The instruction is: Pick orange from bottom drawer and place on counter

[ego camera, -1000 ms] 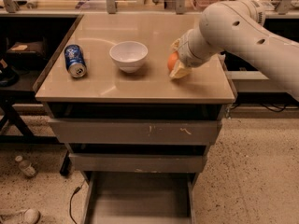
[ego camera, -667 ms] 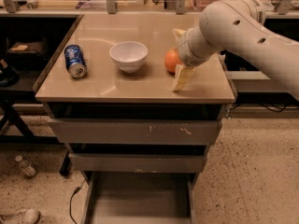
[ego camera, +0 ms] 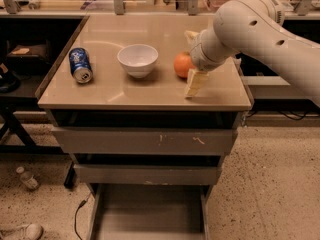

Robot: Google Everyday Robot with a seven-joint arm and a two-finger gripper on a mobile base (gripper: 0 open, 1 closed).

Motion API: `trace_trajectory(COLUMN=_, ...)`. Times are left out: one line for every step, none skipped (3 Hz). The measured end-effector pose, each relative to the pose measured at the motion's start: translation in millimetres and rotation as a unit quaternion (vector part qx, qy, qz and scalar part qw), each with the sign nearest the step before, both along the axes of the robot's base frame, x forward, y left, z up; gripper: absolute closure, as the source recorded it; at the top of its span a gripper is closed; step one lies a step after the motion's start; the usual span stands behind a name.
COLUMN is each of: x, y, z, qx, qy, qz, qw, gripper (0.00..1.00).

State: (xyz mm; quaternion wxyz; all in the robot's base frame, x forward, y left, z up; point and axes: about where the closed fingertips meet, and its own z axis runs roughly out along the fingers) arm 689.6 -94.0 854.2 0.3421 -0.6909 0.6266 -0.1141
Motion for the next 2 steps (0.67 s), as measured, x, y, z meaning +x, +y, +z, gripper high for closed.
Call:
trace_trajectory(x=-16, y=-29, z=37, qx=-0.032, qy=-0.013, qz=-0.047, qw=0.9983, gripper=0.0)
trace_trajectory(x=-65, y=-103, z=113, qx=-0.102, qy=-0.031, qz=-0.163, qw=0.9809, gripper=0.0)
